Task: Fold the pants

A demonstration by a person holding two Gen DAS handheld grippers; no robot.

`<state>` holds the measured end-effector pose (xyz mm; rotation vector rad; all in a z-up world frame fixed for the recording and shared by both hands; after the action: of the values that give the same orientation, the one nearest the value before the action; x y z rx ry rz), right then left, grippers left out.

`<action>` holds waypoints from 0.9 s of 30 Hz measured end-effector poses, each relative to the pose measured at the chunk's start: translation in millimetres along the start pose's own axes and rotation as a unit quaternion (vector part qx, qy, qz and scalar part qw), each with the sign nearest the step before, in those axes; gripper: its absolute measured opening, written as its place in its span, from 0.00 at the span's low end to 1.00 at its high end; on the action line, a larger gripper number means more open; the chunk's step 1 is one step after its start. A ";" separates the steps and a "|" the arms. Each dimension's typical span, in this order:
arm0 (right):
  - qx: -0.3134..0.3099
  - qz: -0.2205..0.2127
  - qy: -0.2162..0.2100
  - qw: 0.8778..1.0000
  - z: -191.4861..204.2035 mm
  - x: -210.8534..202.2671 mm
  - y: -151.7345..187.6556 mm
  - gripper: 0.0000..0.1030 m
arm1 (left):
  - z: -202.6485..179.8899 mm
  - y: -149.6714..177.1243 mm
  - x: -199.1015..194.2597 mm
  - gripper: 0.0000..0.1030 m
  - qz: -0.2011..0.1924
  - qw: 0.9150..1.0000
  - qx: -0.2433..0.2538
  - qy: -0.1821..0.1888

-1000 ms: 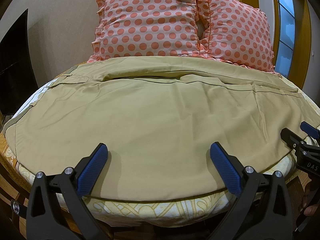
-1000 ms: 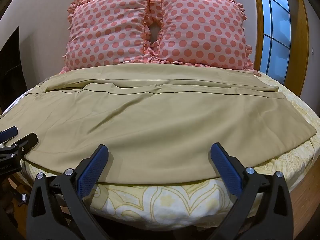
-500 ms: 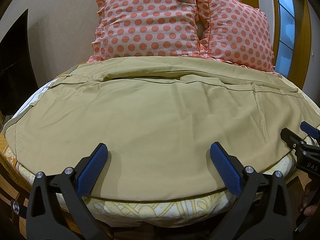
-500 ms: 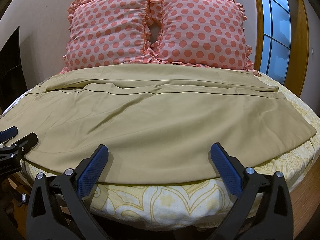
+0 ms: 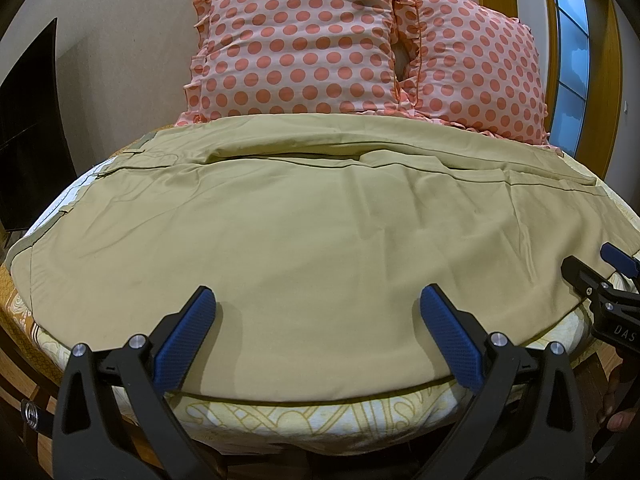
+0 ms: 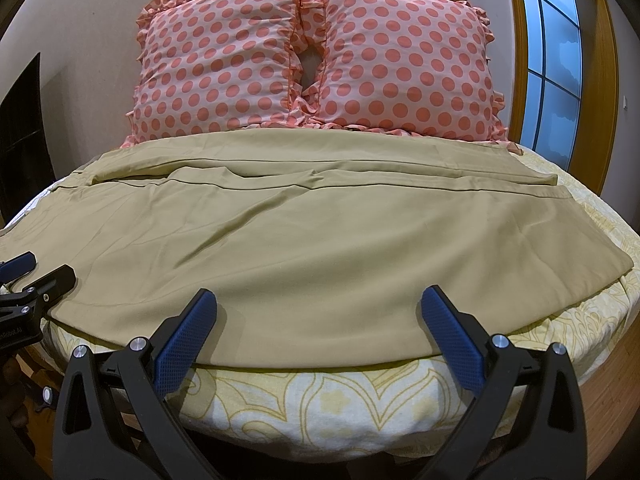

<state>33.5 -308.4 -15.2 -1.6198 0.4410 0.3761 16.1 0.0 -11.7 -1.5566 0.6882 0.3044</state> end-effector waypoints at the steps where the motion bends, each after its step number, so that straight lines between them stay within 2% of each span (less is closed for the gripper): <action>1: 0.000 0.000 0.000 1.000 -0.1 0.0 0.2 0.99 | 0.0 0.0 0.0 0.98 0.000 1.000 0.000 0.000; 27: 0.002 -0.005 0.001 1.000 -1.6 -0.5 -1.3 0.99 | 0.0 -0.1 0.0 0.98 -0.001 1.000 0.000 0.000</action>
<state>33.7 -309.9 -13.7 -1.6189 0.4331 0.3662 16.1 0.0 -11.6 -1.5570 0.6864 0.3025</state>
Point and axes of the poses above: each gripper's, at about its wrist camera, not at the fingertips, and x roughly the way its jaws point, z to its left, y to its underside, the point moved 2 cm from there along x, roughly the way its jaws point, and after that the axes turned 14 degrees about y, right-handed, at the moved point
